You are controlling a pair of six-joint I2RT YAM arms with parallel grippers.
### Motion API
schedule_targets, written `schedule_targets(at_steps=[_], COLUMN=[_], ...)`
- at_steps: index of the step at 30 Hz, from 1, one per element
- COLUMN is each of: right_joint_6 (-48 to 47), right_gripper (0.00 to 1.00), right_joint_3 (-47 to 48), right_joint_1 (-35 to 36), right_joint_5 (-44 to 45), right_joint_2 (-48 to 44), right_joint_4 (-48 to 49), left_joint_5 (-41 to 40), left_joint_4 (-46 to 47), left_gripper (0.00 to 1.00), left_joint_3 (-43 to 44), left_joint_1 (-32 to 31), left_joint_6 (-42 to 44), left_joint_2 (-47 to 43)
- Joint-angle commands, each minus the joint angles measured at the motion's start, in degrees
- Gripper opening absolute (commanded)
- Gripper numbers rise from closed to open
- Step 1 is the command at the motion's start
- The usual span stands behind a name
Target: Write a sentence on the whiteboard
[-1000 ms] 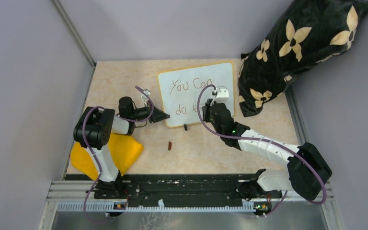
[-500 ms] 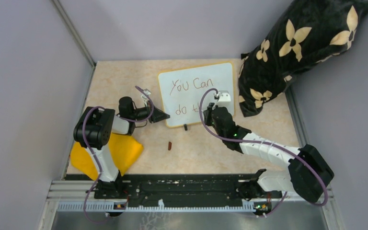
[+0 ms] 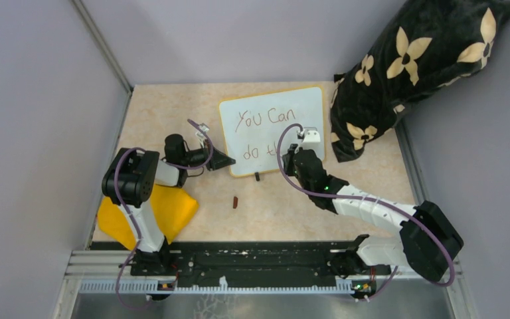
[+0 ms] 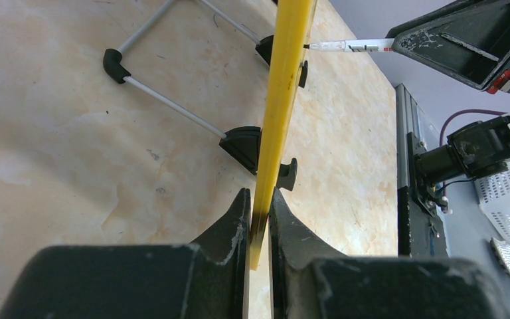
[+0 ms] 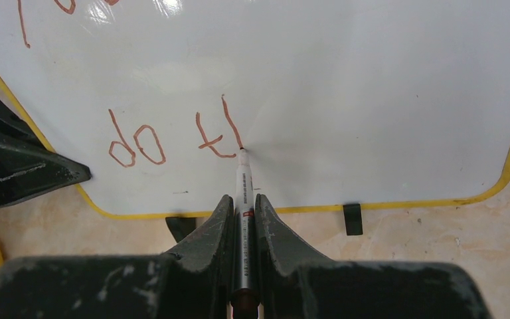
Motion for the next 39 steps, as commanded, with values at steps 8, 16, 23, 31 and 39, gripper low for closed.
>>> schedule_targets(at_steps=[8, 16, 23, 31, 39], right_joint_6=[-1.6, -2.8, -3.1, -3.1, -2.6], right_gripper=[0.00, 0.00, 0.00, 0.00, 0.00], right_joint_3=[4.7, 6.8, 7.4, 7.0, 5.6], right_joint_1=[-0.6, -0.7, -1.5, -2.4, -2.7], right_joint_5=[1.1, 1.6, 1.8, 1.9, 1.7], right_joint_2=[0.6, 1.7, 1.9, 1.3, -0.2], right_joint_4=[0.0, 0.3, 0.3, -0.4, -0.5], left_joint_5=[-1.0, -0.9, -0.9, -1.0, -1.1], left_joint_4=[-2.7, -2.9, -2.9, -3.1, -3.2], left_gripper=[0.00, 0.00, 0.00, 0.00, 0.00], left_joint_3=[0.3, 0.2, 0.3, 0.3, 0.3], left_joint_1=[-0.6, -0.6, -0.6, -0.6, -0.6], left_joint_6=[1.2, 1.2, 1.4, 1.5, 1.5], left_joint_2=[-0.2, -0.3, -0.2, -0.2, -0.2])
